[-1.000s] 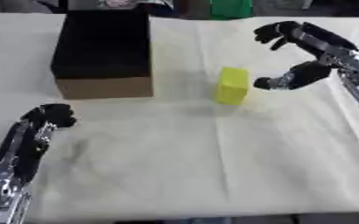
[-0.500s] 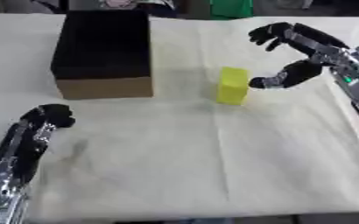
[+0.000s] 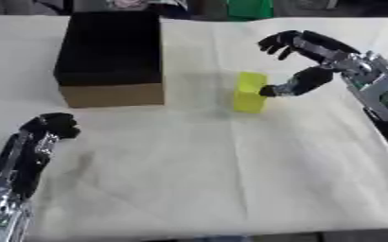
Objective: Pick up objects on the table and place them in the box.
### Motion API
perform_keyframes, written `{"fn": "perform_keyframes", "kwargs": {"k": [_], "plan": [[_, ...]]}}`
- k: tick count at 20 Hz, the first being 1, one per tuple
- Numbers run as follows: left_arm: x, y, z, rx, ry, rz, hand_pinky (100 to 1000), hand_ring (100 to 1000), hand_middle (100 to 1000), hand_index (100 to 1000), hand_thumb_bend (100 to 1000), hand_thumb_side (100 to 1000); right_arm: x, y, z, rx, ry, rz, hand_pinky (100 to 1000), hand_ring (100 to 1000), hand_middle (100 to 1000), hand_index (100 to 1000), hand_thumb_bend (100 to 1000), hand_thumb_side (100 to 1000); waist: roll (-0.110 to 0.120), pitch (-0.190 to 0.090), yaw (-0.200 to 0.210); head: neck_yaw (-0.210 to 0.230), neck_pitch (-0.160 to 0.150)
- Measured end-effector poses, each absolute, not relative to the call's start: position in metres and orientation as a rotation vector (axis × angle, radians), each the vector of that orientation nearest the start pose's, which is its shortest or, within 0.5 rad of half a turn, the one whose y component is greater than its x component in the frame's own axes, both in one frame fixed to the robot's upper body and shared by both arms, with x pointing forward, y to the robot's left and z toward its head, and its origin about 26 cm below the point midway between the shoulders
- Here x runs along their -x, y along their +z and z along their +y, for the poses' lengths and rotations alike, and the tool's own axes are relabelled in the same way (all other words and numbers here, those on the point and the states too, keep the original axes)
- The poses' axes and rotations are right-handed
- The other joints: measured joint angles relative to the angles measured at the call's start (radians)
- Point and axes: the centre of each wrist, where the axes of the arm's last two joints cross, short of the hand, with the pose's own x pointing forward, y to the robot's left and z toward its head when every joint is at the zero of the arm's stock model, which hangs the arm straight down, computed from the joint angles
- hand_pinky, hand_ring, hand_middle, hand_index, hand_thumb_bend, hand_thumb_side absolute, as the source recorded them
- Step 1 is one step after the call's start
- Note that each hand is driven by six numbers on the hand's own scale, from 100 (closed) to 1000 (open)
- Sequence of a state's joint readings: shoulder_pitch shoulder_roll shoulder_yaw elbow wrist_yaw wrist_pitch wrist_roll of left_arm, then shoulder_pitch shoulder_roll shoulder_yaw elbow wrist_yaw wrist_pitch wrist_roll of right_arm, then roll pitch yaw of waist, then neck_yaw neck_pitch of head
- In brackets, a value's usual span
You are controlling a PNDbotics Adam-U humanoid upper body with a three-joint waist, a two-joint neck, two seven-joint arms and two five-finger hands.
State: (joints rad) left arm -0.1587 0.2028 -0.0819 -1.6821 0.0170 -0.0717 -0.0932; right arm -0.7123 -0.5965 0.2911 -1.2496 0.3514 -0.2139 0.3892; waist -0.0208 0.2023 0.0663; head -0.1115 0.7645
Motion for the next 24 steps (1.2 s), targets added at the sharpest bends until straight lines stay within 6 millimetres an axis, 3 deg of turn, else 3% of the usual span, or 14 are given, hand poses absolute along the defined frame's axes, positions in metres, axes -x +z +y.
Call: {"fn": "perform_keyframes", "kwargs": {"k": [24], "plan": [[-0.312,0.067,0.248,0.032,-0.354,-1.873,701,618,591,688,452,692,-0.448,0.149,-0.285,0.458,1.456,-1.569,747,840,763,911,618,472,-0.004,0.000,0.004,-0.006,0.000]]}}
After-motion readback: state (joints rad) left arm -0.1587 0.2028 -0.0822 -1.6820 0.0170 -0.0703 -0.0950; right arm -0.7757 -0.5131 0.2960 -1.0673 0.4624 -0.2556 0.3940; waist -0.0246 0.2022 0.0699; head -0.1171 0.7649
